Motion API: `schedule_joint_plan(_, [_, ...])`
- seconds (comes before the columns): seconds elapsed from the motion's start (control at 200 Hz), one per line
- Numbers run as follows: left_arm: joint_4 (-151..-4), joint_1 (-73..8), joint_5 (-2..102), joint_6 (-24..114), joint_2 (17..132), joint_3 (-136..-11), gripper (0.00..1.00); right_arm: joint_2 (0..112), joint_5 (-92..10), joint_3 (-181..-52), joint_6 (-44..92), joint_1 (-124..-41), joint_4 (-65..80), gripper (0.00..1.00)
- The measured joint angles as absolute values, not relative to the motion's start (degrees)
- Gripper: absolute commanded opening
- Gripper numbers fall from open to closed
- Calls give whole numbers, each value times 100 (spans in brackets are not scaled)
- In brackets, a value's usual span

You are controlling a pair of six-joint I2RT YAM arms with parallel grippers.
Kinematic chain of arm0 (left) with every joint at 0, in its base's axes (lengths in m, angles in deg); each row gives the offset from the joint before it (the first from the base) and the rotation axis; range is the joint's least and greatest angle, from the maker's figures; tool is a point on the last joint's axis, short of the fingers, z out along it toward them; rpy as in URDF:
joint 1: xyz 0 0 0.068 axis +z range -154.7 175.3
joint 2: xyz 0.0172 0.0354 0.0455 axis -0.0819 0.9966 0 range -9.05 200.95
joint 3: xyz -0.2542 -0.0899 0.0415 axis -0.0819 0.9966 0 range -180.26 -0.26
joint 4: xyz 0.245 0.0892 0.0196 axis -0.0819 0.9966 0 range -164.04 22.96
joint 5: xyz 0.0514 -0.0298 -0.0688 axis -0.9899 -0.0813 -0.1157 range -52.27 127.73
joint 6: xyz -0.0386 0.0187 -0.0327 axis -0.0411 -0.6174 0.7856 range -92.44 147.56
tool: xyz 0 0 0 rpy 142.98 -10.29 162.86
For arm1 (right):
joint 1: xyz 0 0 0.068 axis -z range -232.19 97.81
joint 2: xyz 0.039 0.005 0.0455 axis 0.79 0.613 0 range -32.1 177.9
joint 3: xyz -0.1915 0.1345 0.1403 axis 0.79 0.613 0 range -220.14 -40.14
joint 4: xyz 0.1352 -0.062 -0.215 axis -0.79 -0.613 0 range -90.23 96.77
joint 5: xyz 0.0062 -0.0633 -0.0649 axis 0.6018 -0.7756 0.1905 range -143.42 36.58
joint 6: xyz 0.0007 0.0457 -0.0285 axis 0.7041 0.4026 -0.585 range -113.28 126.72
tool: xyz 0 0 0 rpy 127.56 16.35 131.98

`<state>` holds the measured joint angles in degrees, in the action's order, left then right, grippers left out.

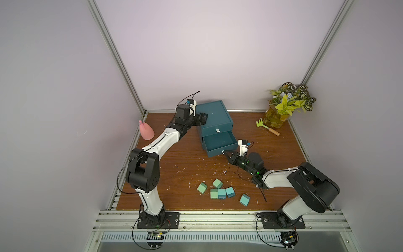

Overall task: Place the plugs into the drawer by color
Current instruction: Open the drawer in the storage box, then pick up the plug from the center of the board.

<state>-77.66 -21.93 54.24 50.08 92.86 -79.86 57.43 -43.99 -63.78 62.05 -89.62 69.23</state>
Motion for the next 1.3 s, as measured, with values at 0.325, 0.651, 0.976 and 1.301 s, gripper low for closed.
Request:
schedule_joint_plan(0.325, [-7768,-2193,5424,5008,9286,-7981,82,5748,-4386,-6380,6015,-8975,6811,26])
schedule_joint_plan(0.651, [-7771,-2193,5422,5006,9286,-7981,82,4364,-4513,-6395,4247,-9084,4462,49])
schedule_joint_plan(0.976, [-7771,-2193,5420,5006,9286,-7979,82,3881,-5322,-6496,2245,-10269,2516,50])
schedule_joint_plan(1.301, [-7816,-2193,5418,5006,9286,-7948,82,4996,-5457,-7252,1677,-11130,1911,55])
